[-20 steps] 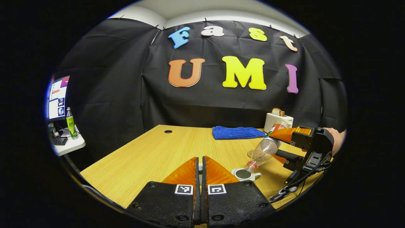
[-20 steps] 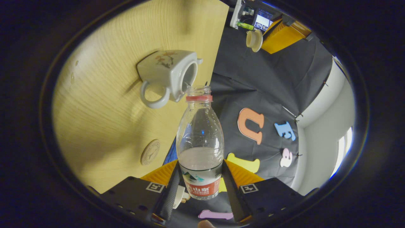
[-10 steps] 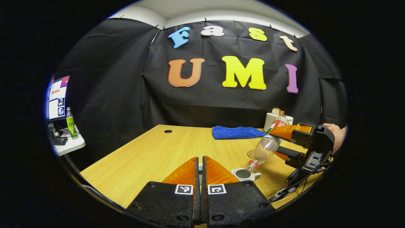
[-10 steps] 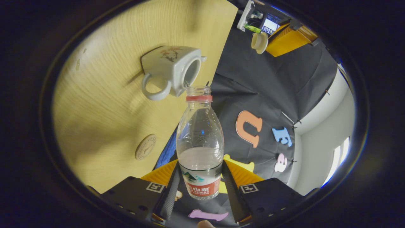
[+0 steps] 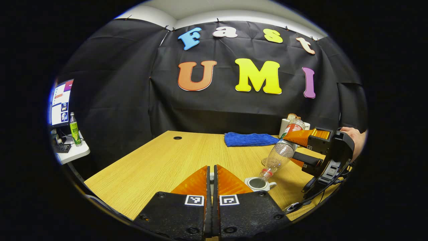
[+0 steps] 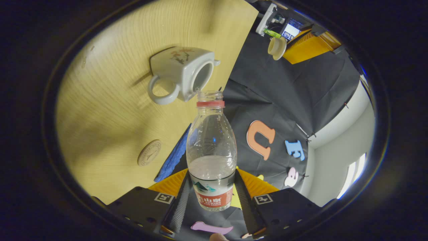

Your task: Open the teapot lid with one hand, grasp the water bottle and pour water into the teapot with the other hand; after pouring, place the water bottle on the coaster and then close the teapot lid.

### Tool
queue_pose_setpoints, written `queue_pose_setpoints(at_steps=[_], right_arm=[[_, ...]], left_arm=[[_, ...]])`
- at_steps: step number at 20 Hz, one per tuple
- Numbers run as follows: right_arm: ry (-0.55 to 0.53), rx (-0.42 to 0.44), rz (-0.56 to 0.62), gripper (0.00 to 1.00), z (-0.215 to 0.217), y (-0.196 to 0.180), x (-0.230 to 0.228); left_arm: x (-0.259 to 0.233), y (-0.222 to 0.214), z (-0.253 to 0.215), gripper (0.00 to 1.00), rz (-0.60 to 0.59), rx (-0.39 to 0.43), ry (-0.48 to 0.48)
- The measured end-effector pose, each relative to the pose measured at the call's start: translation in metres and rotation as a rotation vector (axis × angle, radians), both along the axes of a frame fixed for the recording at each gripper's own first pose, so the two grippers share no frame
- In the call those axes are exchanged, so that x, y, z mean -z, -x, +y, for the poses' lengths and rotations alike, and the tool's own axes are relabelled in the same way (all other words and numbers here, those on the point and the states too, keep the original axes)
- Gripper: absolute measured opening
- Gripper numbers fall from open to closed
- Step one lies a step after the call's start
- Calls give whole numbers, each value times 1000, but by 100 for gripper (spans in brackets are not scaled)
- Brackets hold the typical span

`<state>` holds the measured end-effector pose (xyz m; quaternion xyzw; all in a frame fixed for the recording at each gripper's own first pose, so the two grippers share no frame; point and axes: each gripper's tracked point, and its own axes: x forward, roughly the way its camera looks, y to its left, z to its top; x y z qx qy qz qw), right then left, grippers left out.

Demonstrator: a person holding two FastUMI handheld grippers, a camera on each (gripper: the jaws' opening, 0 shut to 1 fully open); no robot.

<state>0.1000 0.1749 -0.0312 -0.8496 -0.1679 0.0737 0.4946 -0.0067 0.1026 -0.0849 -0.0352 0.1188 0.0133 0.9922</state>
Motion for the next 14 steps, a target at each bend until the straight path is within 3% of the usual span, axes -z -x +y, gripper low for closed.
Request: queue_pose_setpoints(at_steps=[14], right_arm=[[54,-51,-50,71,14,13,-16]], left_arm=[[-2,0,7,3,-1,-17,11]])
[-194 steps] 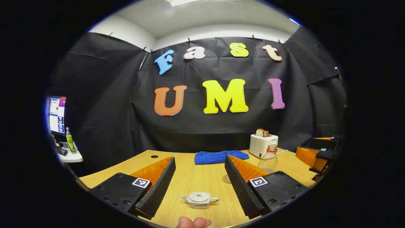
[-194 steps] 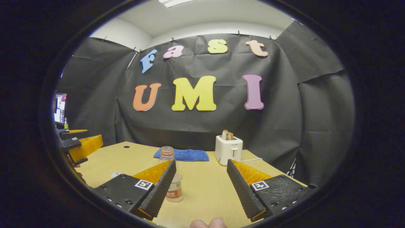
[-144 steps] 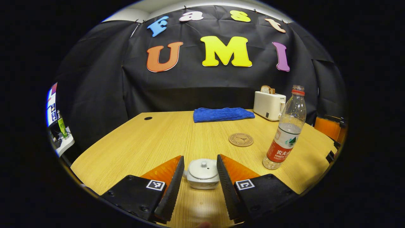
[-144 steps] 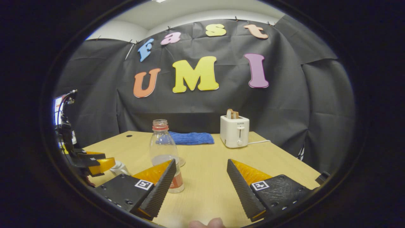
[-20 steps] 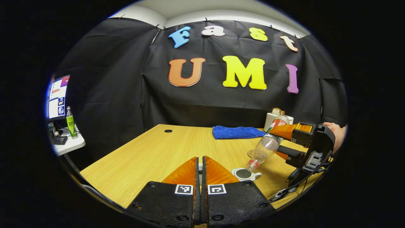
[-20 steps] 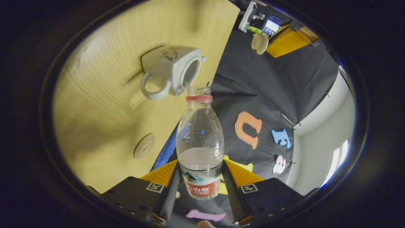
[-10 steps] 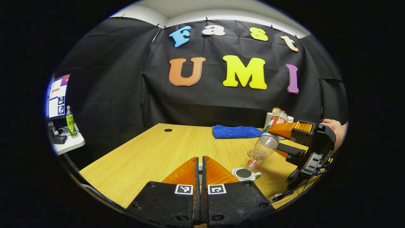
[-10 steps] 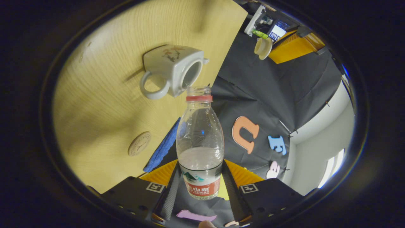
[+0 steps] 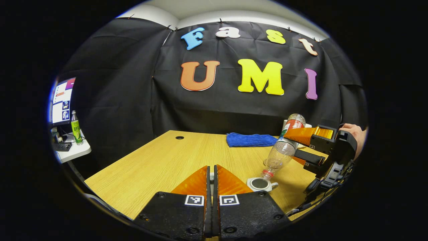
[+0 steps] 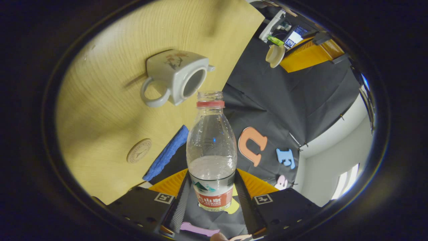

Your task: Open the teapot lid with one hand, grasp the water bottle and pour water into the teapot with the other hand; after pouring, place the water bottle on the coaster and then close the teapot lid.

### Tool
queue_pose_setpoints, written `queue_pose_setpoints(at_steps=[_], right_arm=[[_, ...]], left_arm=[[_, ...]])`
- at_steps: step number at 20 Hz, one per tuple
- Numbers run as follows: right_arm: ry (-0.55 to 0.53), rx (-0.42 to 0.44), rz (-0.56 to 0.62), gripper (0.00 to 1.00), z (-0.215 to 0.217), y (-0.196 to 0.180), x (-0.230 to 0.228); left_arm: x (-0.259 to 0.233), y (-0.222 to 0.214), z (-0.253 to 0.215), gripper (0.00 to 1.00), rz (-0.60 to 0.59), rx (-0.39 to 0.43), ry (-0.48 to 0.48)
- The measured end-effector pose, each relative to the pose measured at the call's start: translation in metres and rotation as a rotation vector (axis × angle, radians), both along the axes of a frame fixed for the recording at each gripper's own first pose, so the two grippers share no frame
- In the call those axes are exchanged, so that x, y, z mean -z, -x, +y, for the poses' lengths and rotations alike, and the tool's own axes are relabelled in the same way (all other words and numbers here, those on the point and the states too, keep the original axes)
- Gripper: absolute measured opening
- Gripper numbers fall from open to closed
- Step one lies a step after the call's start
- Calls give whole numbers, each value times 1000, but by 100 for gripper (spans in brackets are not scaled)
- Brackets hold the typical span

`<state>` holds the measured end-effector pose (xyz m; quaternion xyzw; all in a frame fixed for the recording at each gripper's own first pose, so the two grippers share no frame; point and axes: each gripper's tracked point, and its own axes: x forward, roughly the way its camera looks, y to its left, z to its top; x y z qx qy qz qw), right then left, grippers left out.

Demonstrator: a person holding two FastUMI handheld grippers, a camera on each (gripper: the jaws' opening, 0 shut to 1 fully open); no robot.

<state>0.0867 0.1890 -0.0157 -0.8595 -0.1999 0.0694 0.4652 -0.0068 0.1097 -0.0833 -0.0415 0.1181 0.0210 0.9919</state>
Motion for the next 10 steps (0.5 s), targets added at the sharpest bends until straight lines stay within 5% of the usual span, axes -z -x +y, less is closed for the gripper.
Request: queue_pose_setpoints(at_steps=[5,10], right_arm=[[-67,5,33,71,-5,-2,-1],[-308,69,250,71,-22,-8,29]], left_arm=[[-3,2,1,3,-7,-8,-7],[-13,4,7,3,-32,-25,-10]])
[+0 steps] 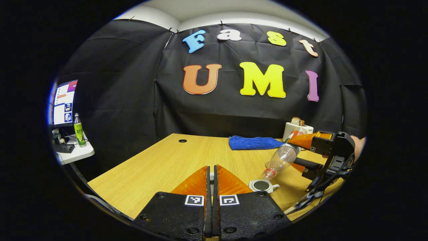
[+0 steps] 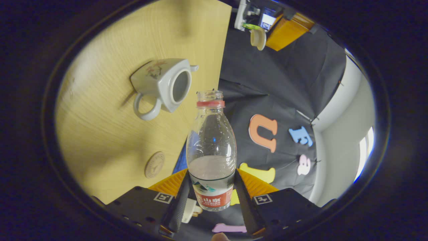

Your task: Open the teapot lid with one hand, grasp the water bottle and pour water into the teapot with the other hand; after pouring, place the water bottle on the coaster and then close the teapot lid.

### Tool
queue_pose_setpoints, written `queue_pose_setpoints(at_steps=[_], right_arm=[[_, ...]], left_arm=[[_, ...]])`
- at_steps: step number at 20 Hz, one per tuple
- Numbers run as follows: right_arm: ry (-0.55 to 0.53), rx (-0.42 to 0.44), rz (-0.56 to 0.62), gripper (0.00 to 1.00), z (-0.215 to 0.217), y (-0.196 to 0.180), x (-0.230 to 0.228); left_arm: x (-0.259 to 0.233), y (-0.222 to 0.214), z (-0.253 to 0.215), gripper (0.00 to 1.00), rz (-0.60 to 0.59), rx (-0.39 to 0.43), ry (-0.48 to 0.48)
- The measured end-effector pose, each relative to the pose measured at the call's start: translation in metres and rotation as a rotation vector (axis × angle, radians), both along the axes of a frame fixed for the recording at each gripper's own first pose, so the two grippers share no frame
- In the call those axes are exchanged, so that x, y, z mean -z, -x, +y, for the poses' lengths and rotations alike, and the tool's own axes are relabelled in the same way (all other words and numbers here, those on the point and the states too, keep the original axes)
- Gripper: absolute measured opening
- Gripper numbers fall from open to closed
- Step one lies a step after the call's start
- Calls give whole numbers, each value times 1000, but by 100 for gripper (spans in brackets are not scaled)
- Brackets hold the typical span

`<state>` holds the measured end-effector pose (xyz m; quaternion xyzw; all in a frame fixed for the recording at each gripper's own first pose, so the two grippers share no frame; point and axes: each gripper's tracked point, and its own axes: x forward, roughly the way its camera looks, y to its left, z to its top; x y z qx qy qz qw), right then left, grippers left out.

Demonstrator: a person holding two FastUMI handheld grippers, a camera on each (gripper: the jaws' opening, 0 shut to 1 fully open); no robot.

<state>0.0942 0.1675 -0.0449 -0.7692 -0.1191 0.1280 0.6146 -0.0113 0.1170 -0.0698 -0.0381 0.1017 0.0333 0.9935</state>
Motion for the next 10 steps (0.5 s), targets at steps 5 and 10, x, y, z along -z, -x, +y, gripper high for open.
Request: queue_pose_setpoints(at_steps=[5,10], right_arm=[[-321,22,206,71,-5,11,11],[-757,69,463,74,-10,18,-3]], left_arm=[[-6,1,-3,3,-19,-6,-12],[-11,0,-16,3,-32,15,-27]])
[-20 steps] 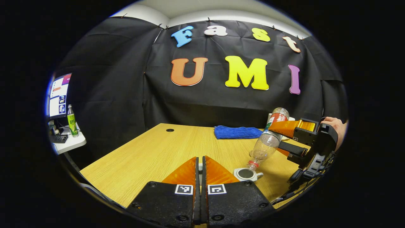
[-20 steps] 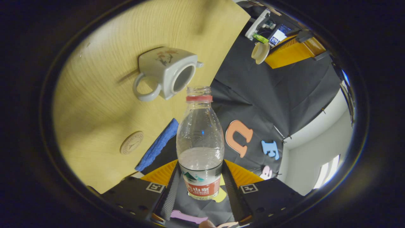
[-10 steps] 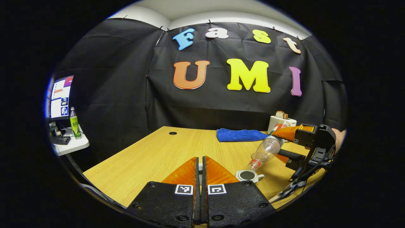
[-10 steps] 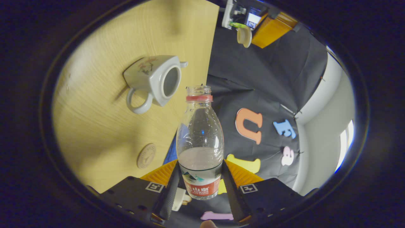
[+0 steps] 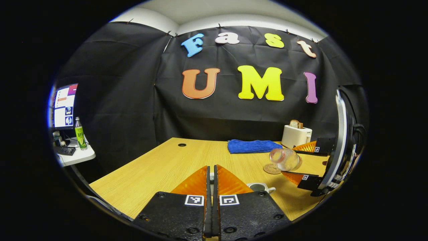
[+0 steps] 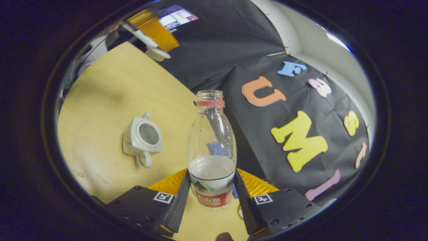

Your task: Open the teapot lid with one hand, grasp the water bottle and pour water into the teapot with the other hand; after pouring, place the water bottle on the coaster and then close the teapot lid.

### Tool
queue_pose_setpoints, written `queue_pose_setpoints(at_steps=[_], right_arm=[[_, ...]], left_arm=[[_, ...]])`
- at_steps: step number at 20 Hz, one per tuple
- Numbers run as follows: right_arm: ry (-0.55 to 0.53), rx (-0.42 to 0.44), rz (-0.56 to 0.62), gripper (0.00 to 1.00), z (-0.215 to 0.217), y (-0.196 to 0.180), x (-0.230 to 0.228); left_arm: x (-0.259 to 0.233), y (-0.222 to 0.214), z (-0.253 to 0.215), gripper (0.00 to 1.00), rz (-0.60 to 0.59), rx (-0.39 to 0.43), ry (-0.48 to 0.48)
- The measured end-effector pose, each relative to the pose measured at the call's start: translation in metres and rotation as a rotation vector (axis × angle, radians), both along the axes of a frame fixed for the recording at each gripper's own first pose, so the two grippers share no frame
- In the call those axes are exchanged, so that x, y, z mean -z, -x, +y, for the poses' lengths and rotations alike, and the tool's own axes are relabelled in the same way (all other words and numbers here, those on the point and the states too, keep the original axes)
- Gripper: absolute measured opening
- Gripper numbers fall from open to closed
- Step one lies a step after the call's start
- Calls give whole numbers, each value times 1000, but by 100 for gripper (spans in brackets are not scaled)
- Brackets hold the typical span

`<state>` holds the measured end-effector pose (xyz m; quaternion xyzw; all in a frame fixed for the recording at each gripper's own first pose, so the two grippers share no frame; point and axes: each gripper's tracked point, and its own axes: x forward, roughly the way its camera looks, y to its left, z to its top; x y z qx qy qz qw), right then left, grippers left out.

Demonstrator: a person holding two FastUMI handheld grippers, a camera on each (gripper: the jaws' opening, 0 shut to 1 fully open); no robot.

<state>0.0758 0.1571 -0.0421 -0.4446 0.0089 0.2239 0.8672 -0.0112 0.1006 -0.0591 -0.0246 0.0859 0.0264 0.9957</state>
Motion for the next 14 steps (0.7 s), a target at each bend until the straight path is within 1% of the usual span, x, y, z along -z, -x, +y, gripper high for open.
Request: queue_pose_setpoints(at_steps=[1,3,4,6,8,11,13,14], right_arm=[[-97,2,40,71,3,0,-11],[-296,6,103,73,5,2,-35],[-375,17,116,71,1,5,-48],[-518,38,132,72,-4,-10,-67],[-629,61,168,72,-10,-27,-77],[-778,105,247,72,-20,-50,-69],[-836,125,286,72,-23,-66,-55],[-839,146,292,72,-26,-75,-48]], left_arm=[[0,0,-3,3,-1,7,-3],[2,0,-6,3,4,13,-10],[2,0,-6,3,6,16,-12],[1,1,-7,3,3,19,-8],[-2,2,-6,3,-5,18,-1],[-3,2,-5,3,-4,16,4],[-4,2,-4,3,-10,13,7],[-5,2,-3,3,-13,13,6]])
